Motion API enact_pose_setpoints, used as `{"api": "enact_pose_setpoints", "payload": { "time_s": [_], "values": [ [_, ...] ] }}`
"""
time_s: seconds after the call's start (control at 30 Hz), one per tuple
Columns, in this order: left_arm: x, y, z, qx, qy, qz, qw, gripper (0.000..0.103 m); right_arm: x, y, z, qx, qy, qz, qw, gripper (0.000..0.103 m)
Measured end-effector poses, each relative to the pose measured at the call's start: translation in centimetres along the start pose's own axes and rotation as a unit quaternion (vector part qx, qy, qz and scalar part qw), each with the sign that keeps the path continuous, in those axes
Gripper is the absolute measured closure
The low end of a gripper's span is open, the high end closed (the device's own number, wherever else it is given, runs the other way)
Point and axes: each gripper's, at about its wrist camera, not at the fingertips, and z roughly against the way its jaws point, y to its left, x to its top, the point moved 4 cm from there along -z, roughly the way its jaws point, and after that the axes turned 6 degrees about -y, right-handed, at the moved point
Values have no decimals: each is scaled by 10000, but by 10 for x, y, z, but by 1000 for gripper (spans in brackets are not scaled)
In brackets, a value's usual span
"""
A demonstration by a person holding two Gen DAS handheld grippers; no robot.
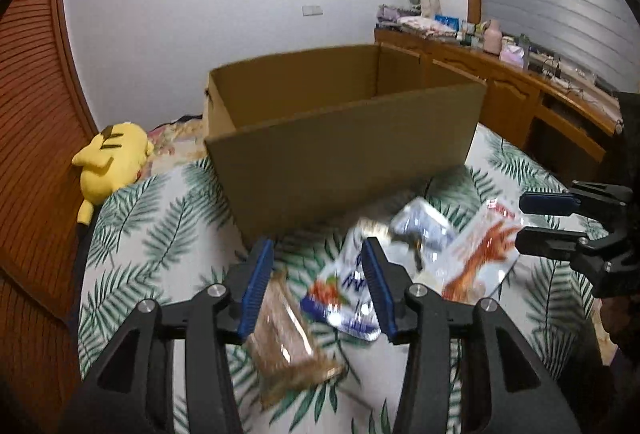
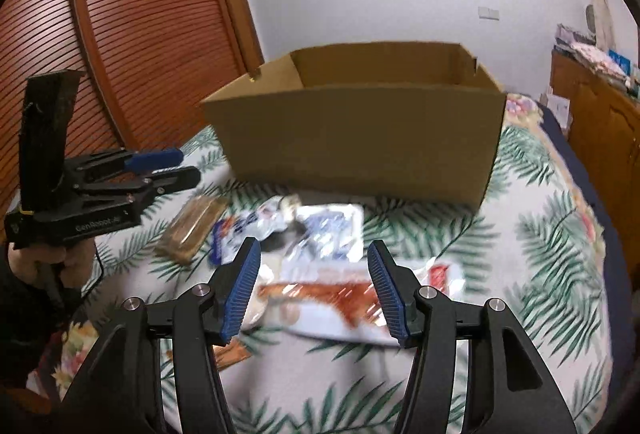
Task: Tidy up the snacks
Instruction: 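Move both tools back over the remaining snacks on the bed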
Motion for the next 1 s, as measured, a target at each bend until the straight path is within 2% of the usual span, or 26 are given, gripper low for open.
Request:
{"api": "enact_pose_setpoints", "payload": {
  "time_s": [0.13,0.33,0.53,1.0],
  "values": [
    [-14,-1,11,45,90,27,9999,57,-15,16,2,98,56,-54,9999,46],
    [-20,8,31,142,22,135,9998,57,-29,41,-5,197,136,-124,9996,46],
    [-29,19,40,237,68,334,9991,57,-44,63,-13,85,285,62,9995,46],
    [-43,24,55,317,57,505,9982,56,-70,63,-27,-204,772,43,9968,46]
  ]
}}
